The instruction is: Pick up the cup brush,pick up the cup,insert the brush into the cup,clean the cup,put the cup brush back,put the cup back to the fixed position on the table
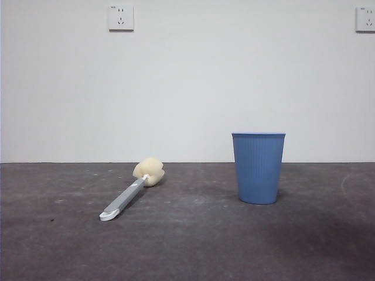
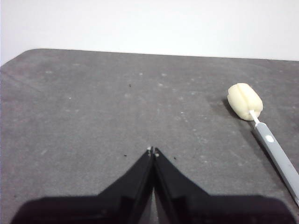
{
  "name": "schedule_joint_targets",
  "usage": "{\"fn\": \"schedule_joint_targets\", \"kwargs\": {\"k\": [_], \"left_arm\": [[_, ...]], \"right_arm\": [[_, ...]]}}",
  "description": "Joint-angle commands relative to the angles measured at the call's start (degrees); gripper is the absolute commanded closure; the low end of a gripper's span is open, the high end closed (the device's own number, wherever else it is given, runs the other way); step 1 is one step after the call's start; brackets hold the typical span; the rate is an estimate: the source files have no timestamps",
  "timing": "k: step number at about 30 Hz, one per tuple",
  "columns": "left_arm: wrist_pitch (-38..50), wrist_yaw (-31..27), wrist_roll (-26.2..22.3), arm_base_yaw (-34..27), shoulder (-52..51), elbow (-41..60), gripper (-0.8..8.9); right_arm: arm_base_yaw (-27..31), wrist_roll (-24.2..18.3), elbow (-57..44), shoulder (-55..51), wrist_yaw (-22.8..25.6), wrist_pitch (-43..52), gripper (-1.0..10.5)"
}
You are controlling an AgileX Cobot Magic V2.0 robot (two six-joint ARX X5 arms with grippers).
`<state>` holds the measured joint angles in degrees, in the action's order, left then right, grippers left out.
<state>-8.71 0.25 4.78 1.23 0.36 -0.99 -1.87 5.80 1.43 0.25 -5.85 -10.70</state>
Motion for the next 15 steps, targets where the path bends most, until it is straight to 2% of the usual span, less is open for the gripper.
{"fn": "schedule_joint_targets", "kwargs": {"k": [1,7,15], "left_arm": [[0.48,0.59,1.60,-0.20,-0.13,0.74,8.16],[0.50,6.58,6.29,-0.20,-0.13,-0.26,8.20],[-2.10,9.66,11.43,-0.17,0.26,-6.88,8.20]], "right_arm": [[-0.02,4.70,-0.83,-0.09,-0.20,-0.04,9.5],[-0.09,12.98,0.11,-0.09,-1.01,0.07,9.6],[-0.13,13.20,9.05,1.62,-2.25,0.13,9.6]]}}
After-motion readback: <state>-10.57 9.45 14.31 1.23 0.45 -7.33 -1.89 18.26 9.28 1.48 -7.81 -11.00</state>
